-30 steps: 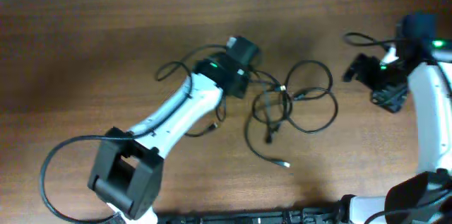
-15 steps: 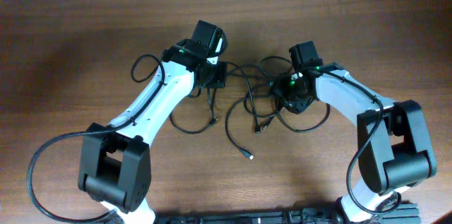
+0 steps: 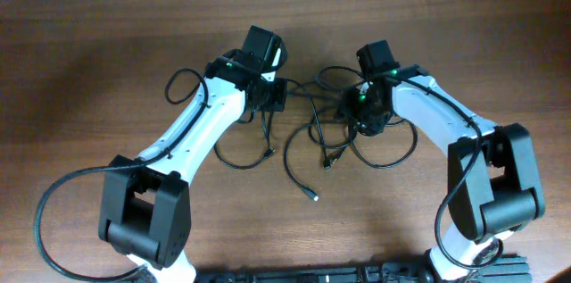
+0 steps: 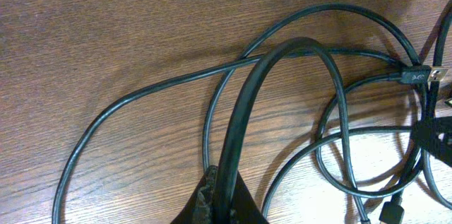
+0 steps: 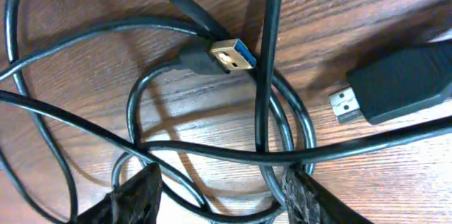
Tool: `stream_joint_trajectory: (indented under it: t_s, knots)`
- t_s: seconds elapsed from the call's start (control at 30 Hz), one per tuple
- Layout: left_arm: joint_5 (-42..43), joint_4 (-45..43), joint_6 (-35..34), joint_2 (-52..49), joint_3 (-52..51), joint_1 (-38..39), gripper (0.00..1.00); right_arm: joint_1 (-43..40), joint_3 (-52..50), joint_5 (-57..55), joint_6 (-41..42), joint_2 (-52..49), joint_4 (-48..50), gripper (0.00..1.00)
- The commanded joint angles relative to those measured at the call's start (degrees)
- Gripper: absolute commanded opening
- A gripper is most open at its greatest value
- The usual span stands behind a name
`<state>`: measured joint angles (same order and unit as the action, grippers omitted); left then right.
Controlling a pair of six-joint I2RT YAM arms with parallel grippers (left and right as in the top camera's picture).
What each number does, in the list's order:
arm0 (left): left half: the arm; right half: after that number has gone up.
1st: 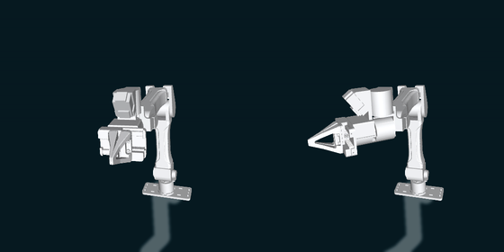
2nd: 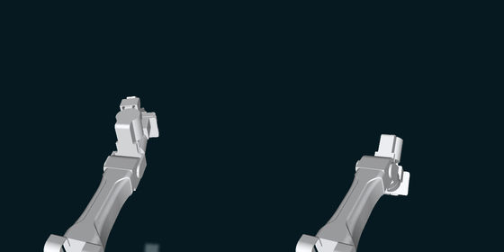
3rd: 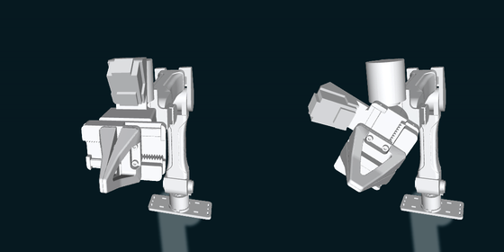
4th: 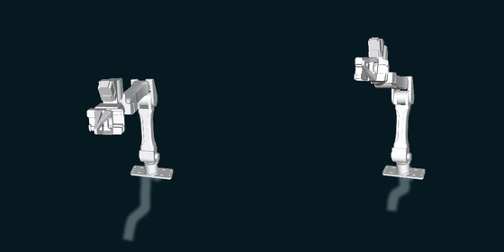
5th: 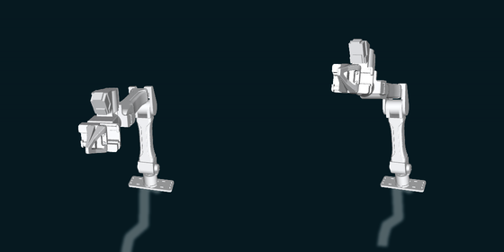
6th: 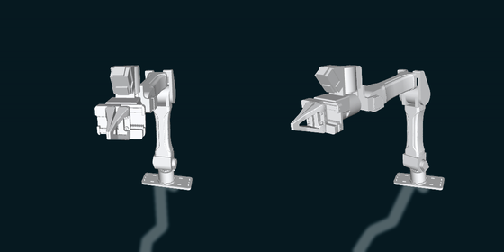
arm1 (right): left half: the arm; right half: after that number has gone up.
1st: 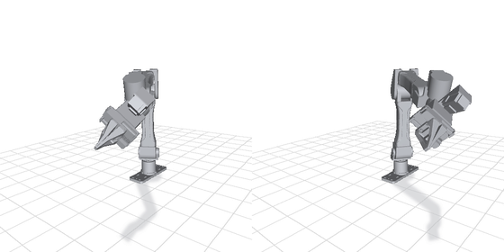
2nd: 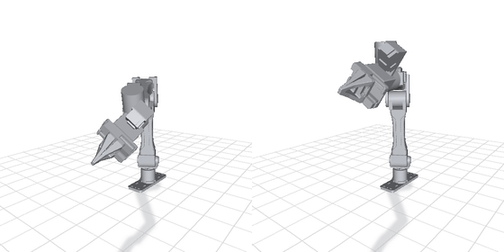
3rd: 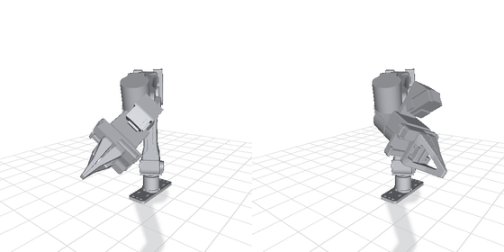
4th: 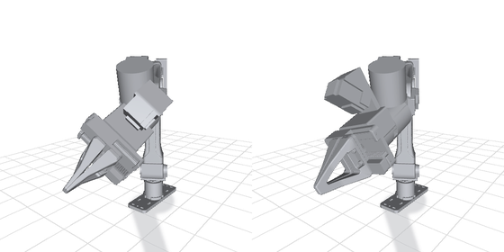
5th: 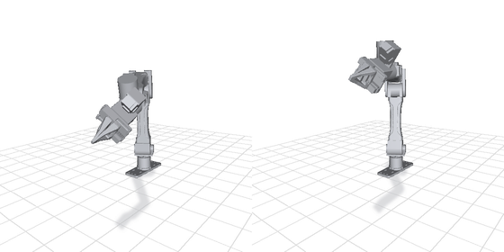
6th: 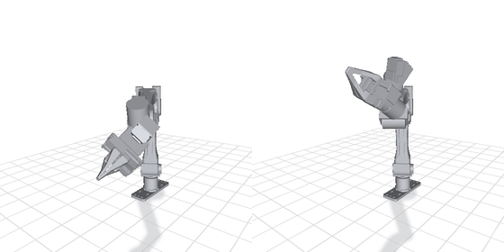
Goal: Untangle cables
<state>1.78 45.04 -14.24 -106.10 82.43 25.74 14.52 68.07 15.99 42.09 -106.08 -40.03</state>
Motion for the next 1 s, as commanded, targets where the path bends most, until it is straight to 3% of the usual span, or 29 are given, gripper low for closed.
stream_joint_trajectory:
  t_s: [0.0, 0.07, 0.2, 0.3, 0.37, 0.43, 0.47, 0.57, 0.6, 0.63, 0.67, 0.73, 0.83, 0.87, 0.97]
  knots:
    - [0.4, 0.1, -0.3, 0.5, 0.1, -0.2, 0.0, 0.5, 0.0, -6.8, -0.1, -0.5, 1.0, 0.43]
    - [0.5, 0.0, -0.3, 0.5, 0.1, -0.2, 0.0, 0.5, 0.0, -7.7, 1.2, -0.5, 1.0, 0.31]
    - [0.5, 0.1, -0.3, 0.5, 0.1, -0.2, 0.0, 0.5, 0.0, -9.6, 2.6, -3.4, 1.5, 0.29]
    - [0.5, 0.1, -0.3, 0.5, 0.1, -0.2, 0.0, 0.5, 0.0, -9.1, 3.7, -4.9, 1.9, 0.18]
    - [0.5, 0.1, -0.3, 0.5, 0.1, -0.2, 0.0, 0.5, 0.0, -8.9, 3.7, -4.9, 1.9, 0.18]
    - [0.5, 0.0, -0.3, 0.5, 0.1, -0.2, 0.0, 1.0, 0.0, -8.4, 3.7, -4.9, 1.4, 0.12]
    - [0.5, 0.0, -0.3, 0.5, 0.1, -0.2, 0.0, 1.7, 0.0, -8.3, 3.9, -4.9, 1.0, 0.32]
    - [0.7, 0.1, -0.3, 0.5, 0.1, -0.2, 0.0, 2.4, 0.0, -13.4, 11.1, -4.9, -1.5, 0.33]
    - [0.7, 0.1, -0.3, 0.5, 0.1, -0.2, 0.0, 2.4, 0.0, -14.1, 13.8, -4.9, -1.7, 0.28]
    - [0.7, 0.1, -0.3, 0.5, 0.1, -0.2, 0.0, 2.4, 0.0, -13.7, 13.9, -4.9, -0.9, 0.07]
    - [0.7, 0.1, -0.3, 0.5, 0.1, -0.2, 0.0, 2.3, 0.1, -12.7, 13.9, -4.9, -0.7, 0.04]
    - [0.6, 0.1, -0.3, 0.5, 0.1, -0.2, 0.0, 1.4, 2.3, -7.9, 10.4, -4.4, -2.1, 0.04]
    - [-0.1, -0.7, -0.3, -0.4, 0.1, -0.2, 0.0, 0.0, 15.6, -6.8, -1.7, 1.0, -18.1, 0.04]
    - [-5.9, -0.8, -0.3, -1.5, 0.1, -0.3, 0.0, -0.2, 19.6, -6.8, -6.8, 2.9, -23.6, 0.04]
    - [-13.7, 1.1, -1.0, -2.6, 0.1, -3.3, 0.0, -3.7, 22.3, -12.0, -11.8, 8.3, -29.5, 0.04]
